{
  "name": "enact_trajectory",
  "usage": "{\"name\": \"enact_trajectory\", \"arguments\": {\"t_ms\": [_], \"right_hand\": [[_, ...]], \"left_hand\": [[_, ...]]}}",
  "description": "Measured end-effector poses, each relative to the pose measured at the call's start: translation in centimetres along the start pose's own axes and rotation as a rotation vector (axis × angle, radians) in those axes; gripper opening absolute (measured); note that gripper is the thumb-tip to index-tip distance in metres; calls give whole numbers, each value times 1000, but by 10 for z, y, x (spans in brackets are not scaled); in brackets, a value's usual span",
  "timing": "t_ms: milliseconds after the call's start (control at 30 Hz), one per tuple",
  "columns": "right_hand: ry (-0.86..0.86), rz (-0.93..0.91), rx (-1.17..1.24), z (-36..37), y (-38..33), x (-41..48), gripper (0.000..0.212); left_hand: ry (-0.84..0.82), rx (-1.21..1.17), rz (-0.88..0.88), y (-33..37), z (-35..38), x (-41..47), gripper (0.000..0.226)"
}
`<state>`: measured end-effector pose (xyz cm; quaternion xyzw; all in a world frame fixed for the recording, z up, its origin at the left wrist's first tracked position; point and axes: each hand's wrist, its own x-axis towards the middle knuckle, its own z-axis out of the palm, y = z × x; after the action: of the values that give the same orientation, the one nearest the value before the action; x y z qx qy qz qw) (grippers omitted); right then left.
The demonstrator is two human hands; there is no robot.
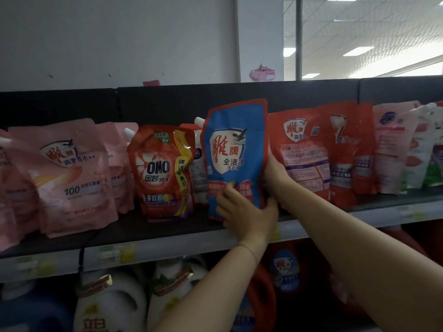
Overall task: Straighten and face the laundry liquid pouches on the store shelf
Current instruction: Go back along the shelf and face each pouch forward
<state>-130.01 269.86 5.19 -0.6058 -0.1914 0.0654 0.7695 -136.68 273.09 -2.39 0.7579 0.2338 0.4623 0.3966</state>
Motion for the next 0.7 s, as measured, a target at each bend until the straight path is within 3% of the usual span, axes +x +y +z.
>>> {"name": "enact_trajectory", "arguments": {"t_ms": [67,167,200,300,400,500,600,700], "right_hand": [[190,-150,-211,-6,-3,1,49],[322,-478,-422,-17,0,-6,14],[334,-593,-526,-19,3,-11,9],[333,-935,-1042,-19,17,-21,18],[186,-1163,-1402,-14,33,-27,25],[-75,-1181,-1517,-2,37,-30,25],[-232,-1103,-1719,1,43,-27,33],[-241,-989,-1792,-6,49,-20,38]], "left_hand": [[-12,-109,-14,-2,5,4,58],[3,-227,-90,-1,7,15,35],[-6,-271,-124,0,7,20,34],[-66,-283,-173,-1,0,37,47],[-9,-188,-202,-10,-10,57,43],[91,-329,-270,-13,-13,78,23],[-75,-672,-429,-10,-14,98,31],[-108,-547,-480,-17,-18,113,33]]}}
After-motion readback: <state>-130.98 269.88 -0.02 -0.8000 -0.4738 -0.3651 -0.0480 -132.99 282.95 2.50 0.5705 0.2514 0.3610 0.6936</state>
